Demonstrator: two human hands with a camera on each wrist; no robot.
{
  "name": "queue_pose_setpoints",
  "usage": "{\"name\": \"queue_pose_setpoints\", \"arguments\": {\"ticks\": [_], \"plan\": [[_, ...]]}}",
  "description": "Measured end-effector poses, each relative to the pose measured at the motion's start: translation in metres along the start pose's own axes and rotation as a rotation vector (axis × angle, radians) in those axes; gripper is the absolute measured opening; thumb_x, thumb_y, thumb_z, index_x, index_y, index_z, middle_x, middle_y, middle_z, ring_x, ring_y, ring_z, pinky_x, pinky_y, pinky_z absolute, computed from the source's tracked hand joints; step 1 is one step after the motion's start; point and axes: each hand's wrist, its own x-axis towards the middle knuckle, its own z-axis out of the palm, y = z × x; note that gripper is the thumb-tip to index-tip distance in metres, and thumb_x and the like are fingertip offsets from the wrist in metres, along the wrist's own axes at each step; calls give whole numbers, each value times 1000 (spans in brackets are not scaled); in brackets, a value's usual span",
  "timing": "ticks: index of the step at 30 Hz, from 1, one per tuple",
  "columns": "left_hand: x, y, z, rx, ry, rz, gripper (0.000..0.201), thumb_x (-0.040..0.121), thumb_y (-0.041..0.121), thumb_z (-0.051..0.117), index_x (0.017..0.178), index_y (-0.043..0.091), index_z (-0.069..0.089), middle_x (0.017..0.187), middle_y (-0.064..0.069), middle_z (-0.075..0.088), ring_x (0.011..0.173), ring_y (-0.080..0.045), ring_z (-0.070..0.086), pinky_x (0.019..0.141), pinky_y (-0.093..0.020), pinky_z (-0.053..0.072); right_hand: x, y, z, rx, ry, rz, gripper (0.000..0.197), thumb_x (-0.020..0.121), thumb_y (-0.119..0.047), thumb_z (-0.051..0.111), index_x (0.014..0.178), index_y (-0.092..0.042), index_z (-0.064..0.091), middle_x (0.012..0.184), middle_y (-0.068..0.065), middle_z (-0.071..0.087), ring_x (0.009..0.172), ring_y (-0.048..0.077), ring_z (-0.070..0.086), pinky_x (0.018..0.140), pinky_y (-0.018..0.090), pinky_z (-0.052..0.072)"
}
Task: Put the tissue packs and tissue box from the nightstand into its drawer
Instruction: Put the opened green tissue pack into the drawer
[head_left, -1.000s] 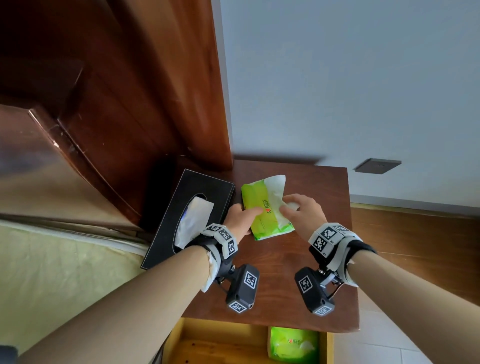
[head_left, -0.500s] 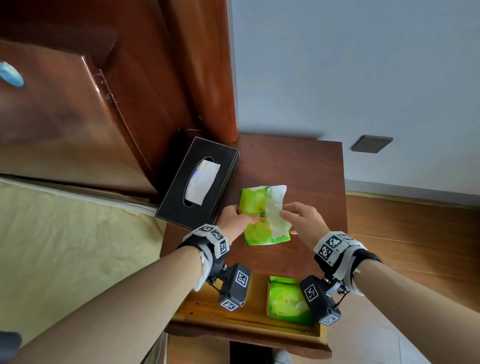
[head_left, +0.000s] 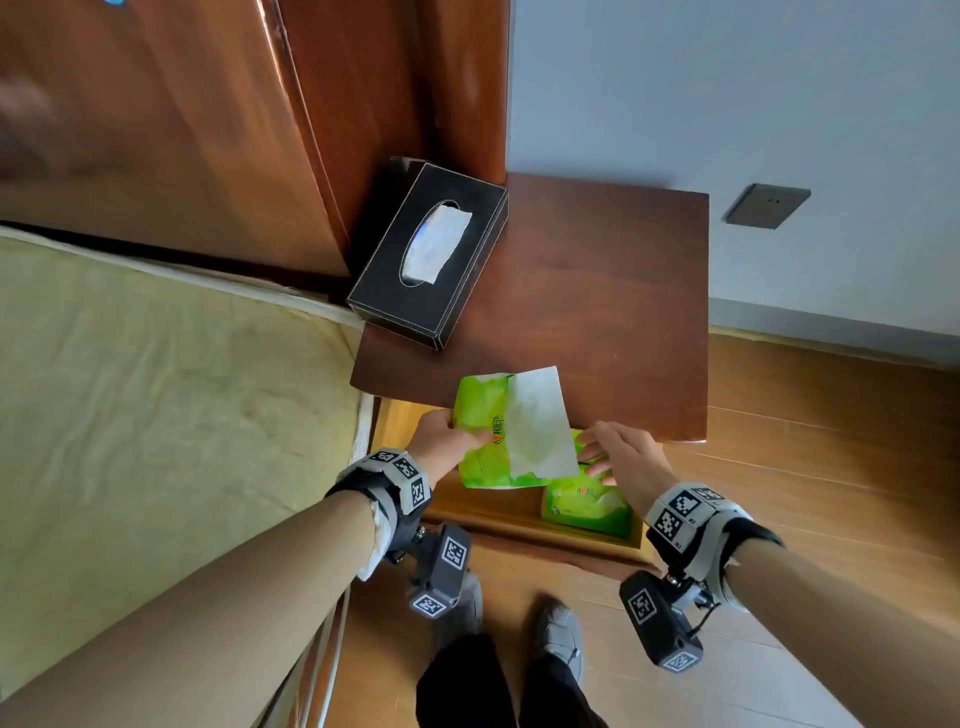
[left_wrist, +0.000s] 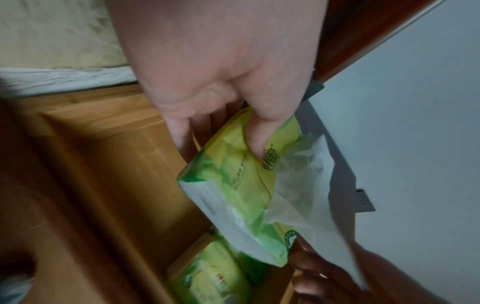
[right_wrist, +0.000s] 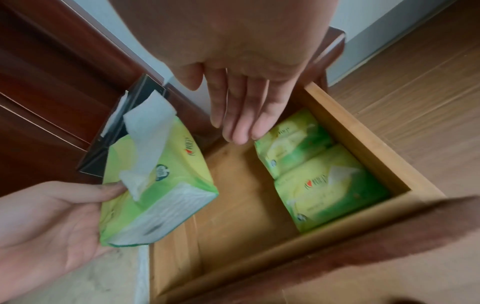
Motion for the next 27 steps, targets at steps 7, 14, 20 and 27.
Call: {"name": "queue_pose_setpoints", "arguments": {"ticks": [7,14,20,27], "plan": [[24,-49,-3,195,-68,-2,36,84,10,75,118,7,66,115,-10,72,106,-26,66,89,-36,52,5,64,28,-72,3,94,27,99,-25,42,92,-19,68,91,1,70,86,21,65,85,43,52],[54,-81,11,309,-85,-49,31,90,17,70,118,8,62,109,-7,67,97,-24,63,85,-33,50,23,99,42,-78,46,142,25,96,-27,48,93,-16,70,92,1,71,91,24,66,85,42,52],[101,-85,34,353,-24,-66,22,94,13,63,115,6,58,112,-12,62,104,-30,60,89,-38,51,51,115,42,-122,73,121,27,93,-35,48,90,-21,71,95,3,72,92,27,66,87,47,54],[124,-107,63,541,-54,-101,45,94,-3,43,139,1,44,130,-19,54,119,-34,53,93,-40,45,68,131,46,-214,79,136,26,93,-37,48,95,-22,70,95,8,68,86,28,61,76,35,48]]}}
